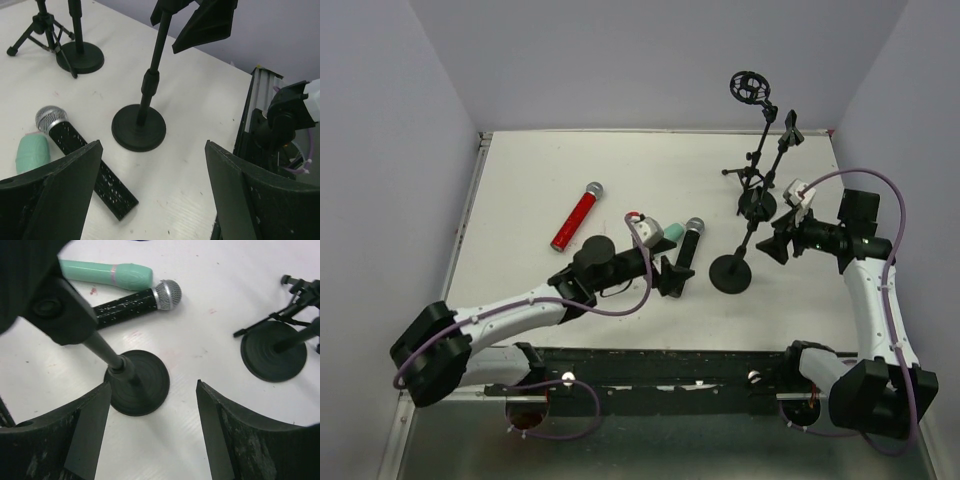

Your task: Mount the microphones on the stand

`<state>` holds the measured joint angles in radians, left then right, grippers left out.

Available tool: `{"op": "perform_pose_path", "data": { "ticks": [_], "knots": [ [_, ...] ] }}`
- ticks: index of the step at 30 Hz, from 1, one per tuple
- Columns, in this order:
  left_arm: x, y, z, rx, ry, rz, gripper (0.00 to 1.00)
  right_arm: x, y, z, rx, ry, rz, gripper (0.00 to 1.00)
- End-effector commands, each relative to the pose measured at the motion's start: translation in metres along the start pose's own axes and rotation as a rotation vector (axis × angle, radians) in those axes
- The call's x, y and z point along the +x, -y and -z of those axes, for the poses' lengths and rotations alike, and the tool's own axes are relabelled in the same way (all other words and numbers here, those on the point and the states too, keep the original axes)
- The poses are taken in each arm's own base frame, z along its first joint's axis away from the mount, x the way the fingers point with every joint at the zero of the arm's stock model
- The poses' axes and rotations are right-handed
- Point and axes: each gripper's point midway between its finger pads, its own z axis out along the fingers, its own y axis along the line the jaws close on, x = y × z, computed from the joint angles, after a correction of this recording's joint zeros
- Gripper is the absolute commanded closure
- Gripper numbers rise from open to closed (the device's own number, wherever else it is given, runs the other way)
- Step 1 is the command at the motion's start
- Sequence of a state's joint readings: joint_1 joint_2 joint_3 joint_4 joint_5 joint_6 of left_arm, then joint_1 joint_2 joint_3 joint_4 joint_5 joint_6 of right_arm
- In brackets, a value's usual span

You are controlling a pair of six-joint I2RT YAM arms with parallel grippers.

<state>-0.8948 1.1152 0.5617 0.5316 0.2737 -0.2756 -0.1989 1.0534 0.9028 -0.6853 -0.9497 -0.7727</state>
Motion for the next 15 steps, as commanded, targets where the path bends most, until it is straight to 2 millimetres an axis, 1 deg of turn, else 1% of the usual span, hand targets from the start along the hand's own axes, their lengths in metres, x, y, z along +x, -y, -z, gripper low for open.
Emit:
{"op": "perform_pose_path", "data": {
  "ticks": [1, 3, 6, 7, 8, 10, 12, 15],
  "knots": [
    [-0.033, 0.016, -0.041, 0.119, 0.104, -0.146, 0.11, -0.002, 0.033, 0.011, 0.165, -0.028, -0.043, 0.23],
    [-0.031, 0.021, -0.058, 0.173, 0.096, -0.183, 0.12, -0.001, 0.047, 0.012, 0.237, -0.029, -0.079, 0.23],
    [-0.03, 0.029, -0.082, 0.263, 0.111, -0.223, 0.16, -0.003, 0.056, 0.013, 0.288, -0.013, -0.116, 0.23],
    [-0.031, 0.032, -0.088, 0.295, 0.124, -0.232, 0.18, -0.004, 0.057, 0.013, 0.291, -0.006, -0.127, 0.23],
    [-0.025, 0.036, -0.096, 0.337, 0.119, -0.243, 0.22, -0.005, 0.057, 0.012, 0.291, -0.003, -0.129, 0.23],
    [-0.023, 0.045, -0.109, 0.423, 0.122, -0.269, 0.33, -0.005, 0.057, 0.012, 0.291, 0.004, -0.138, 0.23],
    [-0.021, 0.047, -0.12, 0.461, 0.117, -0.267, 0.38, -0.005, 0.057, 0.011, 0.288, 0.005, -0.135, 0.23],
    [-0.019, 0.044, -0.134, 0.463, 0.117, -0.274, 0.41, -0.004, 0.058, 0.011, 0.292, 0.002, -0.133, 0.23]
  ]
}}
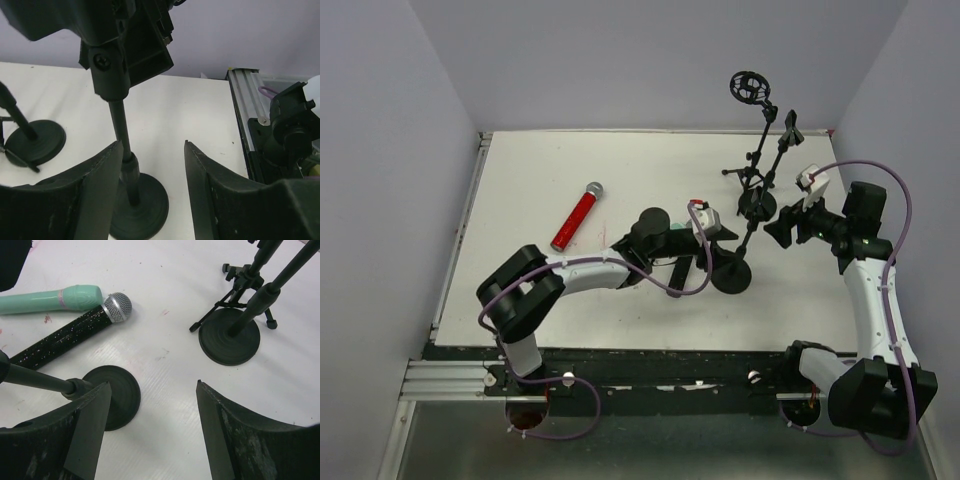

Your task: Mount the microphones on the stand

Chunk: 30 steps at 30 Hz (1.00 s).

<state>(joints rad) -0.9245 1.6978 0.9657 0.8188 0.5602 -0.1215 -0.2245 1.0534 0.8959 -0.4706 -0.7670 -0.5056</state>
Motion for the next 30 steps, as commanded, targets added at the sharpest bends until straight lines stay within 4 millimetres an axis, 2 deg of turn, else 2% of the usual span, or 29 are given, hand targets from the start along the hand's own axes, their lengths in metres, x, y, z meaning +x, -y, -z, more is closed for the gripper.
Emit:
{"op": "perform_pose_path", "data": {
  "ticks": [1, 8, 17, 24, 29, 30],
  "knots": [
    [-0.018, 0.011, -0.019, 0.133, 0.065, -0.087, 0.42, 0.002, 0.008, 0.0, 0.043, 0.002, -0.014, 0.22],
    [-0.01, 0.009, -0.038, 0.168, 0.063, -0.046, 0.55, 0.003, 0.008, -0.001, 0.042, 0.0, -0.018, 0.23],
    [0.0, -0.01, -0.049, 0.025, 0.076, -0.032, 0.65, 0.002, 0.007, -0.001, 0.035, 0.003, -0.015, 0.23],
    [-0.004, -0.013, -0.046, -0.03, 0.113, -0.063, 0.64, 0.002, 0.006, -0.001, 0.032, 0.004, -0.017, 0.22],
    [-0.009, 0.006, -0.026, 0.011, 0.148, -0.096, 0.5, 0.002, 0.006, -0.001, 0.028, 0.005, -0.017, 0.22],
    [-0.004, 0.006, -0.02, 0.003, 0.14, -0.101, 0.47, 0.002, 0.005, -0.001, 0.024, 0.006, -0.016, 0.22]
  ]
}}
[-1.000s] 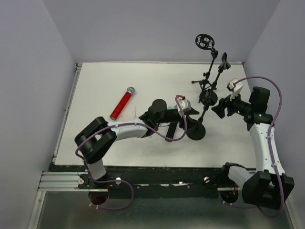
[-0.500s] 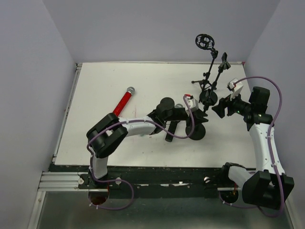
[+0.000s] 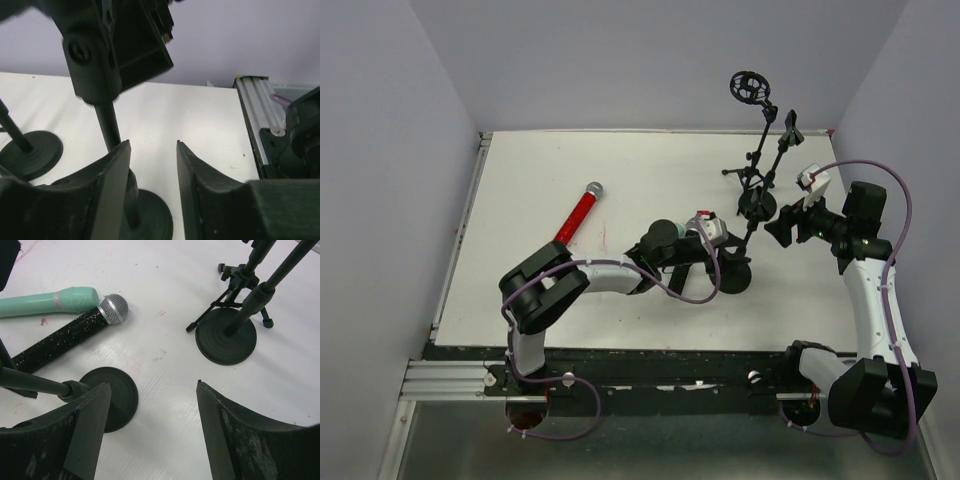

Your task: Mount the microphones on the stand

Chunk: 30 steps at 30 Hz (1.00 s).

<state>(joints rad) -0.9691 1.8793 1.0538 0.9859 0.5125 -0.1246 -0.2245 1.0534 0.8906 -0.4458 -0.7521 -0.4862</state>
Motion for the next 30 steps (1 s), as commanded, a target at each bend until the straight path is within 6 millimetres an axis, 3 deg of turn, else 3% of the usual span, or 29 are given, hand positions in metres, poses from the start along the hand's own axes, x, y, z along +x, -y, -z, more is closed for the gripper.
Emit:
{"op": "perform_pose_path", "data": {
  "ticks": [1, 6, 15, 22, 30],
  "knots": [
    [-0.023, 0.01, 0.021, -0.009, 0.078, -0.085, 0.43, 0.003, 0.0, 0.0, 0.001, 0.002, -0.009, 0.22],
    [-0.017, -0.005, 0.027, -0.089, 0.046, -0.109, 0.38, 0.002, -0.001, 0.0, -0.008, 0.004, -0.009, 0.22],
    [-0.026, -0.023, -0.002, -0.072, 0.053, -0.078, 0.37, 0.003, -0.001, 0.0, -0.007, -0.001, -0.008, 0.22],
    [-0.019, -0.029, -0.015, -0.061, 0.038, -0.044, 0.48, 0.003, -0.001, 0.0, -0.005, 0.0, -0.005, 0.22],
    [0.001, -0.031, -0.014, -0.071, 0.01, -0.023, 0.52, 0.003, -0.002, 0.0, -0.008, 0.0, -0.008, 0.22]
  ]
}}
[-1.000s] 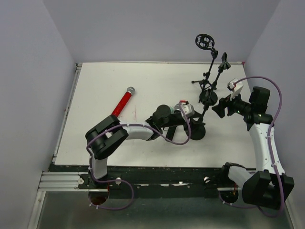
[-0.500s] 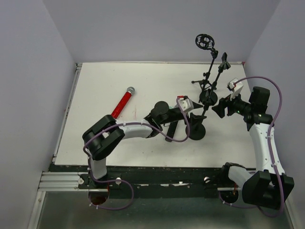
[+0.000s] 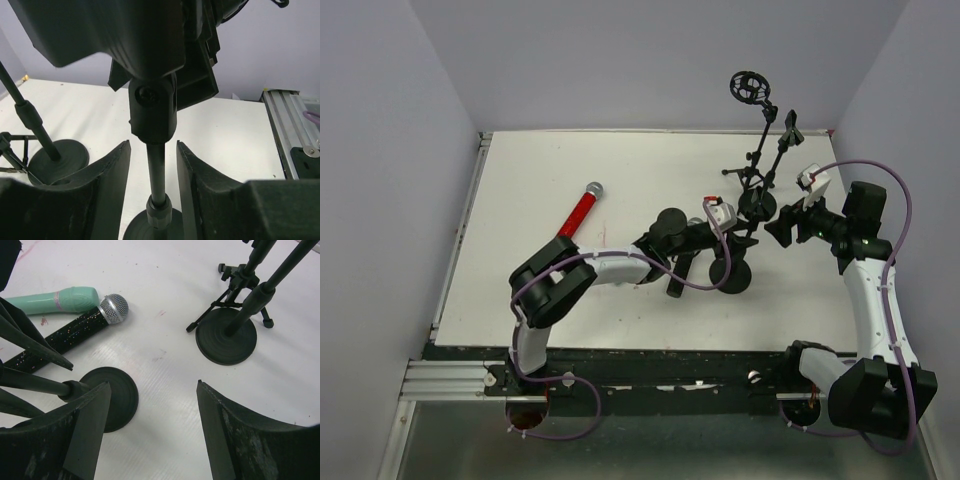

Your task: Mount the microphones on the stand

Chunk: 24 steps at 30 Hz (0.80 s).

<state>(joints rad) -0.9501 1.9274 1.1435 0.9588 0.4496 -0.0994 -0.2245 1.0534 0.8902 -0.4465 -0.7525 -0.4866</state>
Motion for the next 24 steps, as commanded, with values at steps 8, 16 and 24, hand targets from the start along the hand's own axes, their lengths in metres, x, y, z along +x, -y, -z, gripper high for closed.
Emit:
{"op": "perform_pose_path", "data": {
  "ticks": [8, 16, 24],
  "knots": [
    [0.0, -0.001, -0.003, 0.004, 0.018, 0.012, 1.0, 0.002, -0.002, 0.0, -0.007, 0.001, -0.006, 0.22],
    [-0.069, 0.015, 0.011, -0.004, 0.147, 0.013, 1.0, 0.003, 0.0, 0.0, -0.001, -0.004, -0.005, 0.22],
    [-0.121, -0.009, 0.072, -0.306, 0.197, 0.015, 1.0, 0.003, 0.0, 0.001, 0.001, -0.003, -0.003, 0.22]
  ]
}}
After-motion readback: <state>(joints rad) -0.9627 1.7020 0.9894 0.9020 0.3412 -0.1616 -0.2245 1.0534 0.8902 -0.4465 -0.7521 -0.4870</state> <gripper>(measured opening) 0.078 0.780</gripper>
